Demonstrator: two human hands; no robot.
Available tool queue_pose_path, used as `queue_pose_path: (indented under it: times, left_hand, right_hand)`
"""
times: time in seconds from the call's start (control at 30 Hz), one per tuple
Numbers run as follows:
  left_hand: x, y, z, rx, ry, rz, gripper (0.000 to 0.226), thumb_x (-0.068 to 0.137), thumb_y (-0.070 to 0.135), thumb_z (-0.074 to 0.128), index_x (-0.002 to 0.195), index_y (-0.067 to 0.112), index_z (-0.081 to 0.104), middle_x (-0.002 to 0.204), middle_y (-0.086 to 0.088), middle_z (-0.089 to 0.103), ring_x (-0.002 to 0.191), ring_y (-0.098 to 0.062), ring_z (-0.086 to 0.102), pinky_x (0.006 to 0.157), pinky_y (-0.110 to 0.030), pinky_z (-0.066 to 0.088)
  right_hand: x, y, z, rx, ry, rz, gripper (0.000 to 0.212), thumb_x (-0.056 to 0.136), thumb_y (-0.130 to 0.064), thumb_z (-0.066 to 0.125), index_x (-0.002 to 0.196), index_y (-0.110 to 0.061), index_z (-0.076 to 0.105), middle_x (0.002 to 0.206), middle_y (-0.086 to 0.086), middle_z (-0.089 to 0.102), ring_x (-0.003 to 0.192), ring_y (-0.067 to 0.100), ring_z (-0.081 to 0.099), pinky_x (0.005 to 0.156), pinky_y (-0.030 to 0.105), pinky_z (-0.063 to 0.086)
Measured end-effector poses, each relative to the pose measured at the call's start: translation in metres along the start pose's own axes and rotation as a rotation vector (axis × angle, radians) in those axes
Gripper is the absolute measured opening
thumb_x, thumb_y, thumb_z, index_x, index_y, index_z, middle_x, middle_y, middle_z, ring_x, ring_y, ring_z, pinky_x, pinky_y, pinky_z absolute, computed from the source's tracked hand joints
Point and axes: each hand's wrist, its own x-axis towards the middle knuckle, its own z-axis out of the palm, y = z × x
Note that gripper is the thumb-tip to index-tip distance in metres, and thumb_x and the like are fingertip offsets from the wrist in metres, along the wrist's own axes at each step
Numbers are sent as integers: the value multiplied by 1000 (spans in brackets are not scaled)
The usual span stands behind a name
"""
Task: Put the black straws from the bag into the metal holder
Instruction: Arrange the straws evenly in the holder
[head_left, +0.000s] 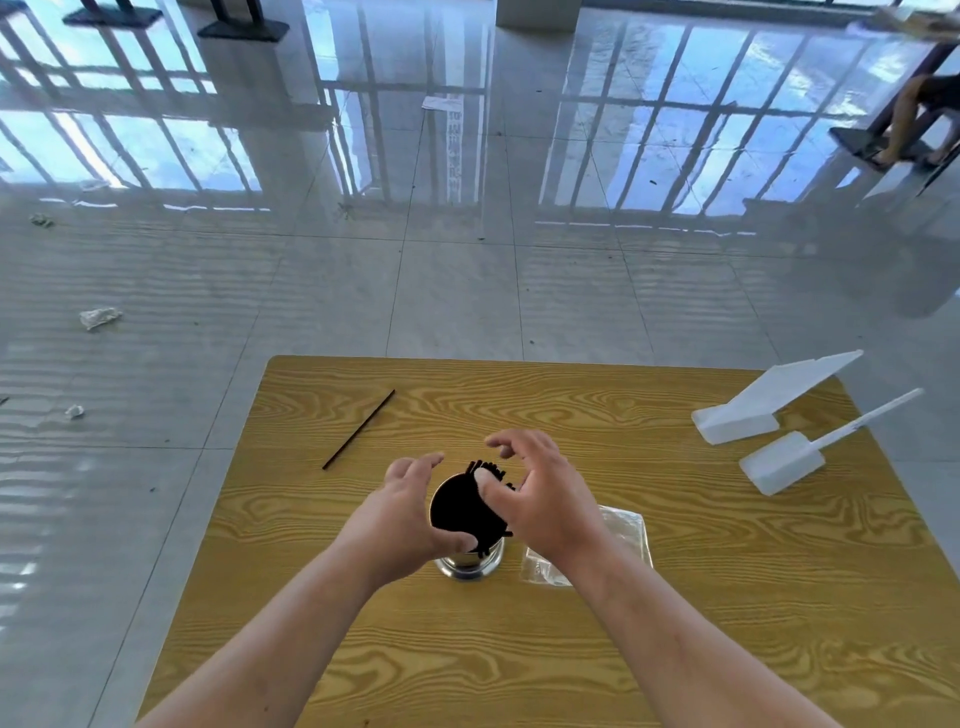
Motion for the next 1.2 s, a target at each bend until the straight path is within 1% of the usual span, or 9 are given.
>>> queue_pose_path:
  times: [0.13, 0.2, 0.3, 0.37, 0.47, 0.57, 0.77, 1.0, 1.2]
  left_hand:
    - [12, 15, 12, 80, 14, 19, 129, 62, 67, 86, 164, 38, 13, 164, 11, 25, 131, -19, 56, 89, -28, 54]
    - [17, 21, 14, 108, 19, 35, 126, 61, 72, 82, 163, 38, 17, 160, 11, 31, 131, -20, 56, 92, -31, 55]
    - [22, 27, 12, 106, 16, 89, 94, 67, 69, 79, 150, 41, 43, 142, 13, 49, 112, -13, 63, 86, -27, 55]
    - [23, 29, 7, 87, 40, 129, 59, 73, 63, 77, 125, 42, 62, 124, 15, 60, 94, -5, 64, 78, -22, 53]
    - [23, 30, 0, 83, 94, 190, 31, 78, 61, 70, 98, 37, 69, 97, 19, 65, 84, -2, 63, 71, -19, 51]
    - [22, 31, -3, 120, 134, 251, 19, 87, 53, 68, 93, 35, 71, 90, 19, 68, 83, -2, 63, 69, -17, 48]
    - [19, 35, -11, 151, 173, 271, 15, 95, 39, 64, 102, 34, 77, 97, 16, 74, 90, -5, 67, 79, -28, 57]
    - [12, 34, -19, 143, 210, 305, 15, 95, 32, 68, 102, 32, 81, 96, 15, 78, 89, -4, 69, 80, -28, 56]
    - [6, 38, -30, 144, 313, 372, 11, 95, 29, 73, 98, 27, 83, 92, 12, 78, 86, -9, 70, 79, -28, 56]
  right_hand:
    - [3, 8, 3, -92, -29, 173, 63, 102, -56, 57, 157, -30, 41, 152, -6, 47, 130, 16, 58, 98, 34, 53]
    - [6, 8, 6, -83, -139, 208, 57, 104, -53, 54, 155, -27, 48, 152, -2, 53, 135, 21, 58, 107, 41, 52]
    - [9, 3, 10, -74, -216, 141, 33, 105, -44, 53, 128, -28, 70, 122, -4, 72, 112, 19, 67, 95, 45, 58]
    - [8, 3, 12, -38, -216, 128, 26, 103, -38, 53, 115, -27, 74, 108, -6, 75, 101, 17, 69, 89, 46, 59]
    - [8, 8, 10, -3, -184, 131, 23, 100, -35, 54, 108, -30, 75, 100, -11, 76, 92, 10, 71, 83, 40, 62]
    - [9, 13, 8, 15, -163, 128, 20, 99, -35, 55, 103, -32, 74, 94, -13, 75, 86, 6, 70, 77, 36, 62]
    - [10, 15, 7, 13, -136, 98, 15, 98, -35, 56, 101, -34, 71, 91, -15, 74, 79, 3, 66, 68, 26, 56]
    - [7, 16, 7, 21, -138, 96, 14, 99, -34, 56, 102, -36, 70, 94, -14, 74, 80, 8, 68, 72, 34, 61]
    - [5, 15, 2, 21, -78, 80, 12, 99, -33, 58, 101, -36, 69, 90, -16, 71, 66, 11, 63, 62, 31, 55]
